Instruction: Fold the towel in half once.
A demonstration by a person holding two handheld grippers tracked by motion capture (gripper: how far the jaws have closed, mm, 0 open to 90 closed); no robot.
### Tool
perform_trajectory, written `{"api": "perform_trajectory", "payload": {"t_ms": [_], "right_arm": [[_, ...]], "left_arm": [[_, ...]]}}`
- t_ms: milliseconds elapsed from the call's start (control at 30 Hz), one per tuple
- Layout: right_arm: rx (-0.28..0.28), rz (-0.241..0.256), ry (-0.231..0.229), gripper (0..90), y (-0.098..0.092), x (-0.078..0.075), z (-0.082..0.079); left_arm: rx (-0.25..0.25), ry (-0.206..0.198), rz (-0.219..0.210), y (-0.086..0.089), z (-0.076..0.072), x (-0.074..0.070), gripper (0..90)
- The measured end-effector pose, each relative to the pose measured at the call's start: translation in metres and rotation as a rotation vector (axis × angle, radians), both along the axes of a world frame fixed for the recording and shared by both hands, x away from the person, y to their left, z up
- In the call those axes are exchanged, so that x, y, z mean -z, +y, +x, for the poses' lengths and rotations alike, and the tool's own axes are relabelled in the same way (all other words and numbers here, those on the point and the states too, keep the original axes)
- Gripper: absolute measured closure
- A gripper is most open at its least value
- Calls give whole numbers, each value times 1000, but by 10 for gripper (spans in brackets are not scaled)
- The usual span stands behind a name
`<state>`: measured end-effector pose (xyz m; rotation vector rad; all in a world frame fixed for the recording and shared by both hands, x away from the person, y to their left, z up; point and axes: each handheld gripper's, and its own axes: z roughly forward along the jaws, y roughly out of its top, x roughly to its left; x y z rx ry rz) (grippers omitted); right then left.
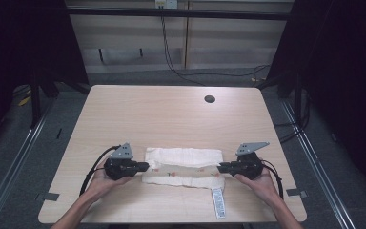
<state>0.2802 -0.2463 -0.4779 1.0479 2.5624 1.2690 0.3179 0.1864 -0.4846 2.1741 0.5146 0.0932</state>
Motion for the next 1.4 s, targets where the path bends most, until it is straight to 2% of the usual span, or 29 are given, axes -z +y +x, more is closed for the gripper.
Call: {"api": "perform_trajectory", "payload": {"t_ms": [167,233,400,533,600,733,800,867,900,933,967,1067,1100,1167,1200,1267,1367,1400], "right_arm": [[-2,-43,18,747,5,7,-9],[-5,-31,20,729,6,6,-13],[-20,-56,12,682,9,4,-26],[-15,-40,-7,679,6,-1,-36],[-7,-18,-21,674,5,-6,-37],[17,-12,-30,661,12,-11,-26],[5,-19,-27,649,21,-10,-19],[-12,-26,-28,629,31,-9,-14],[-30,-32,-30,620,37,-10,-12],[-40,-37,-29,602,43,-10,-10],[-49,-44,-23,600,49,-10,-9],[-85,-50,-6,581,66,-6,-4],[-99,-54,1,580,72,-4,-3],[-117,-67,6,574,84,2,-2],[-125,-65,8,567,87,5,-2],[-134,-93,13,556,92,11,-4],[-155,-106,15,536,93,16,-9],[-153,-121,8,533,93,17,-11]], "left_arm": [[-6,26,29,6,-6,5,808],[-8,27,40,9,-8,5,801],[-8,15,13,16,-15,-4,786],[-20,10,-14,24,-18,-9,762],[-34,13,-29,23,-14,-11,735],[-41,30,-15,12,-1,-9,699],[-42,39,3,4,9,-7,676],[-44,68,29,-2,17,-7,620],[-50,56,16,-4,19,-6,613],[-50,61,14,-6,22,-5,628],[-43,72,28,-8,26,-4,625],[-52,68,52,-15,32,2,634],[-64,75,51,-16,34,5,650],[-53,83,71,-19,33,12,694],[-51,51,85,-21,30,14,712],[-58,68,82,-21,29,14,725],[-55,63,94,-20,28,14,785],[-51,75,89,-19,27,15,811]]}}
